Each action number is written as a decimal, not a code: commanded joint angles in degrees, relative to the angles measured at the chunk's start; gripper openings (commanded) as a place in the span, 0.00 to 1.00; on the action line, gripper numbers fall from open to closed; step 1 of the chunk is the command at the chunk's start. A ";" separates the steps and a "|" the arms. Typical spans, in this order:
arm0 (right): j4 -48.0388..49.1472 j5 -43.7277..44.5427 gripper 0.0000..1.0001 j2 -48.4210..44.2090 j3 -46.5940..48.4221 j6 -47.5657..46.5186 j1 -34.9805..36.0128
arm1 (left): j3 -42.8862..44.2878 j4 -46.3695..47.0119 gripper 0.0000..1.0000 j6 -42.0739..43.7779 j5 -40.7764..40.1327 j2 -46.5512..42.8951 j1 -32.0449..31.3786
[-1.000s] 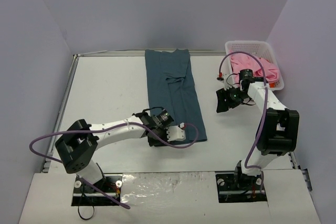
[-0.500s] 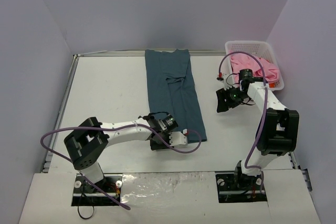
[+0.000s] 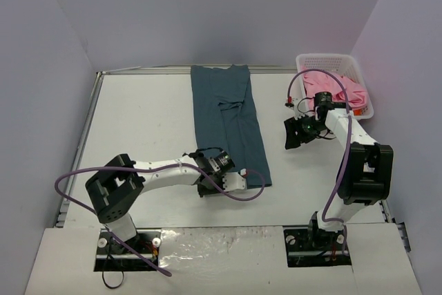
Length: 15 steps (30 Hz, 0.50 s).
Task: Fold and stack the t-shirts
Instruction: Grab the bottom of the folded rectangular tshirt with both arms
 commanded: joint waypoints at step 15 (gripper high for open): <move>-1.07 0.23 0.50 -1.75 -0.30 -0.04 -0.07 | 3.51 -5.23 0.02 1.82 4.90 -2.55 -0.01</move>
